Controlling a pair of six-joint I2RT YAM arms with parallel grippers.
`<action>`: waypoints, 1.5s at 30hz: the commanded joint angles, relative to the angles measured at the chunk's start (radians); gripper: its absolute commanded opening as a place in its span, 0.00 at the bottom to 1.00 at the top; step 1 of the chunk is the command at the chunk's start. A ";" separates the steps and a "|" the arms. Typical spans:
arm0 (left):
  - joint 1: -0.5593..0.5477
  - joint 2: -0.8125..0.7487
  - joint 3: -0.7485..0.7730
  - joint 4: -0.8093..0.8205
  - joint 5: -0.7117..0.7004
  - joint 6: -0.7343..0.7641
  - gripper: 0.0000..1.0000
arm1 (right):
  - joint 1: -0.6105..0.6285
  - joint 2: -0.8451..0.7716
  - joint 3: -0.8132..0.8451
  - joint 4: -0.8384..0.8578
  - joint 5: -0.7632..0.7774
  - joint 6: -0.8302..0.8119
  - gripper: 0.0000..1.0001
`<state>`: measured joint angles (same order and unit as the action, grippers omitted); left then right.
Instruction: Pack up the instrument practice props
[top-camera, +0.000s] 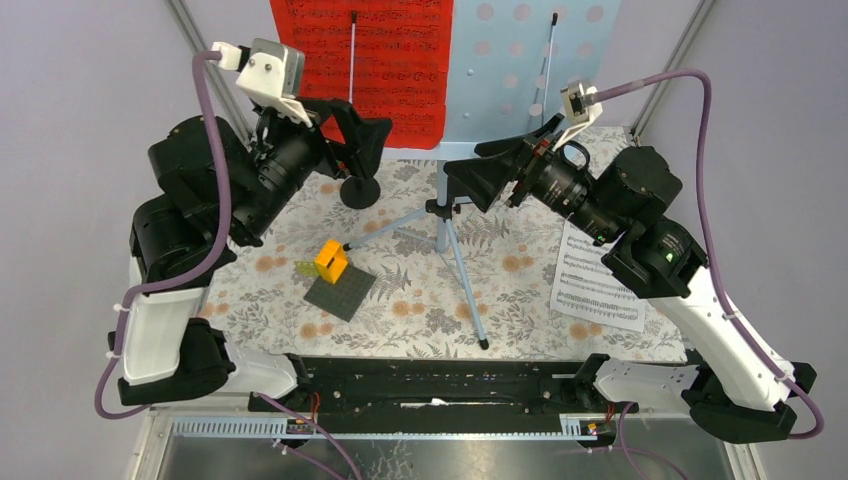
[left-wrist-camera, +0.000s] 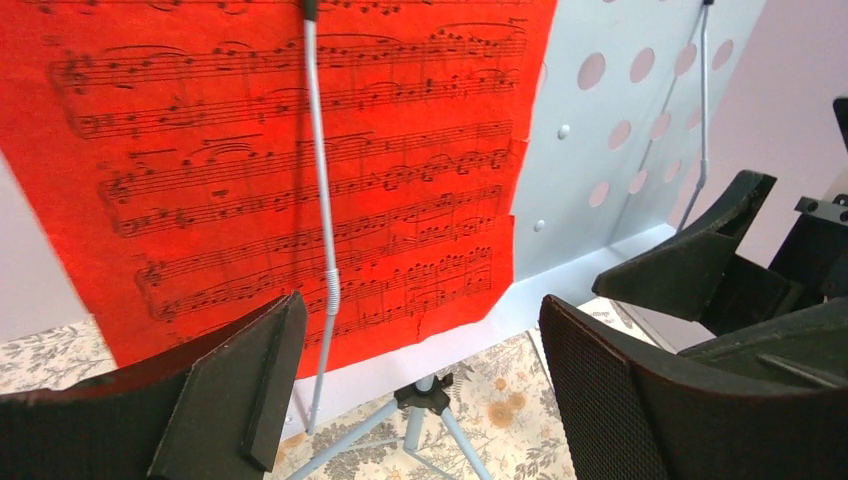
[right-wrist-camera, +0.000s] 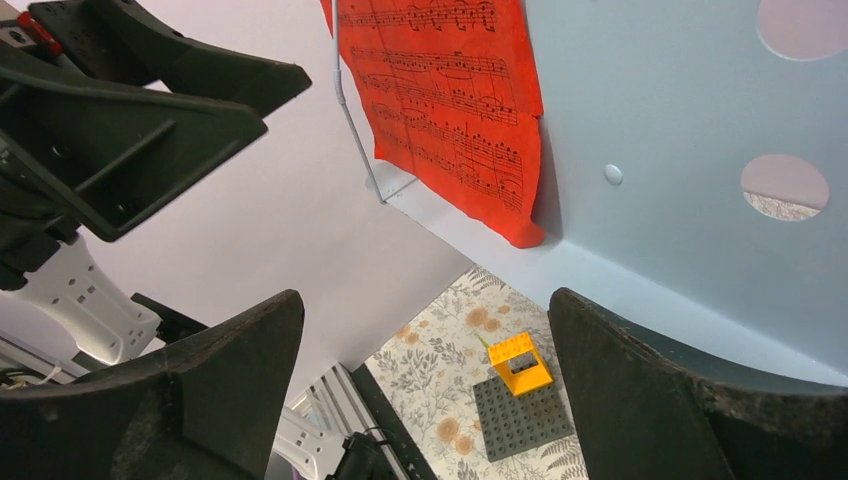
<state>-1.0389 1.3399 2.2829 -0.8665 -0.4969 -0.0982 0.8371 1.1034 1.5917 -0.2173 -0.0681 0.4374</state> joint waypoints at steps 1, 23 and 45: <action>0.006 0.006 0.023 0.005 -0.055 0.011 0.91 | 0.007 -0.007 -0.002 0.046 0.018 -0.016 1.00; 0.134 0.058 0.008 0.012 -0.038 -0.004 0.79 | 0.007 0.007 0.003 0.050 0.014 -0.002 0.95; 0.144 0.053 -0.037 0.032 0.021 -0.014 0.79 | 0.007 0.174 0.147 0.142 0.154 -0.095 0.89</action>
<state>-0.9035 1.4014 2.2494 -0.8742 -0.4957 -0.1062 0.8425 1.2549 1.6890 -0.1165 0.0628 0.3874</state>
